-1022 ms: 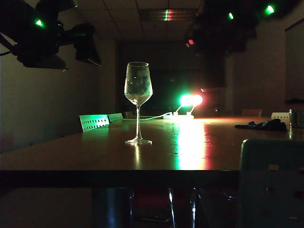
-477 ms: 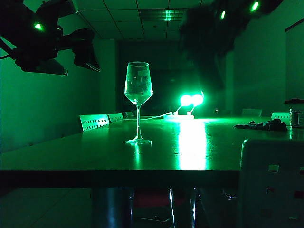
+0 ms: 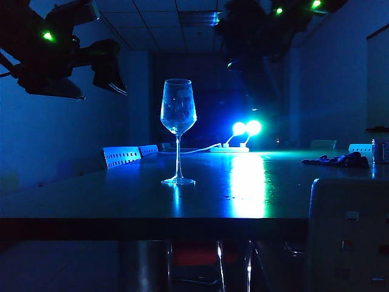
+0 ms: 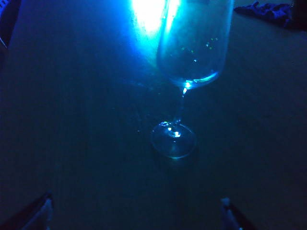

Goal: Pick up the black thermos cup, pour some water from it into the stemmed glass, and then put the thermos cup back on the table.

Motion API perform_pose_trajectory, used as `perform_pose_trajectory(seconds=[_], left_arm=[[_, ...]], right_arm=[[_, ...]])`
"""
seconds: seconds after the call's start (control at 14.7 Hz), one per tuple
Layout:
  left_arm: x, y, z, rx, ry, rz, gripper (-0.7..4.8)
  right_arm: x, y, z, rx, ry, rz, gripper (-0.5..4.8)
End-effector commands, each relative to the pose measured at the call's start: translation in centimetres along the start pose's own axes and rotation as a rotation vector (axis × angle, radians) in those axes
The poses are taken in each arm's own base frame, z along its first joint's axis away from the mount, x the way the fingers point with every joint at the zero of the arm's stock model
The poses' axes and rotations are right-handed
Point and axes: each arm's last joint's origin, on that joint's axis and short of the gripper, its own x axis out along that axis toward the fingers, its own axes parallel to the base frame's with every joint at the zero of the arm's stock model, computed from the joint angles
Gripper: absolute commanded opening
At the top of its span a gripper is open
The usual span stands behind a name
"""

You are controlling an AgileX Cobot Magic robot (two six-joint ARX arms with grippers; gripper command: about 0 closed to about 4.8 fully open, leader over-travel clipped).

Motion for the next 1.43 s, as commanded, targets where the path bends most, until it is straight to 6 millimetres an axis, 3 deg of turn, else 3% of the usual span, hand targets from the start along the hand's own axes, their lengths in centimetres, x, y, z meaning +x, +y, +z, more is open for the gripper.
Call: perform_pose_trajectory(seconds=[0.07,0.27,0.54,0.82,1.09,1.23,1.43], left_arm=[[0.0,0.0,0.3,0.008,-0.016,0.001,4.79],[0.0,0.0,0.3,0.008,-0.015,0.02,4.79],[0.0,0.0,0.3,0.008,-0.017,0.02,4.79],[0.0,-0.1,2.9,0.012,-0.212,-0.005,4.79],[3.0,0.0,5.9,0.018,-0.187,-0.002,4.79],[4.6,0.0,5.9,0.016,-0.163,-0.006,4.79],[5.6,0.0,5.2,0.016,-0.136,-0.009,4.79]], right_arm=[[0.3,1.2,1.6,-0.114,-0.116,-0.018,0.81],[1.7,1.9,1.7,-0.133,-0.125,-0.035,0.81],[1.9,1.9,1.8,-0.196,-0.118,-0.07,0.81],[1.9,1.9,1.7,-0.286,-0.112,-0.076,0.81],[2.6,2.3,0.9,-0.409,-0.128,-0.088,0.81],[2.7,2.3,0.8,-0.409,-0.128,-0.088,0.81],[2.7,2.3,0.8,-0.435,-0.134,-0.093,0.81]])
